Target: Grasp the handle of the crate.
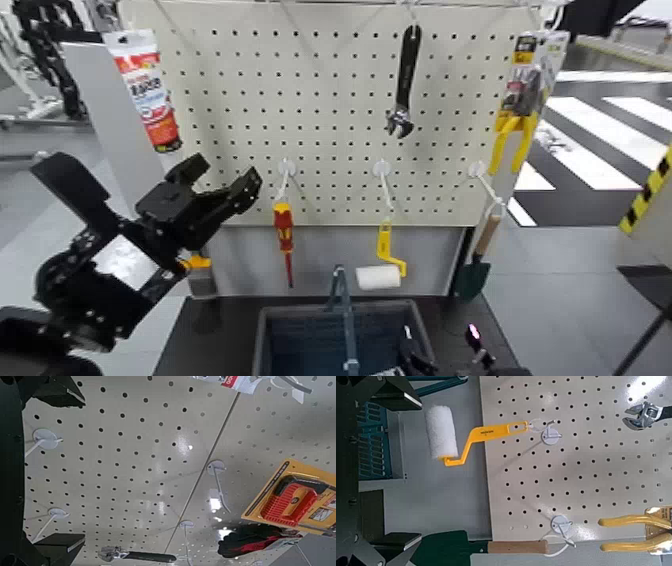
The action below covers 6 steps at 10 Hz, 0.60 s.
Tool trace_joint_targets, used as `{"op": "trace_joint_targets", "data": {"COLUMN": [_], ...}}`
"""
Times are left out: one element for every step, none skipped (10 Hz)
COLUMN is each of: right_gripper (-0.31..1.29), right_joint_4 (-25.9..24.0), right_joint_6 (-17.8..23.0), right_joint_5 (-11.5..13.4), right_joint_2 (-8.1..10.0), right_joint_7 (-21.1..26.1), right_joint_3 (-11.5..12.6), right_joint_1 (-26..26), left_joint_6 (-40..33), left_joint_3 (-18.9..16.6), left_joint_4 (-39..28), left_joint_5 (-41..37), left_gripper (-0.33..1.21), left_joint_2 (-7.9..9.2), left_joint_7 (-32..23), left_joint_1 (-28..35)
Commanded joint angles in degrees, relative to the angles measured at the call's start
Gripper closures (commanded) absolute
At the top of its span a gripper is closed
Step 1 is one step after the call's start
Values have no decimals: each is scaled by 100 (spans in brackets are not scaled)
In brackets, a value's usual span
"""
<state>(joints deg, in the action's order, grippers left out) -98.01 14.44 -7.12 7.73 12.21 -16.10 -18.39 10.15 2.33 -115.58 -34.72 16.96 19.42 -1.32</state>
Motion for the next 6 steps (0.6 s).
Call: {"op": "trace_joint_targets", "data": {"right_gripper": [14, 14, 14, 14, 14, 14], "right_joint_4": [10, 10, 10, 10, 10, 10], "right_joint_6": [6, 6, -2, -2, -11, -11], "right_joint_5": [0, 0, 0, 0, 0, 0], "right_joint_2": [0, 0, 0, 0, 0, 0], "right_joint_7": [0, 0, 0, 0, 0, 0], "right_joint_3": [-7, -7, -7, -7, -7, -7], "right_joint_1": [2, 2, 2, 2, 2, 2], "left_joint_6": [-22, -22, -31, 22, 57, 57], "left_joint_3": [4, 4, 4, 13, 30, 39], "left_joint_4": [0, 0, 0, 9, 53, 88], "left_joint_5": [0, 0, 0, -44, -158, -264], "left_gripper": [10, 10, 10, 10, 10, 10], "left_joint_2": [1, -8, -8, -17, -52, -157], "left_joint_7": [-8, -8, -8, -17, -35, -43], "left_joint_1": [0, 0, 9, 18, 61, 158]}}
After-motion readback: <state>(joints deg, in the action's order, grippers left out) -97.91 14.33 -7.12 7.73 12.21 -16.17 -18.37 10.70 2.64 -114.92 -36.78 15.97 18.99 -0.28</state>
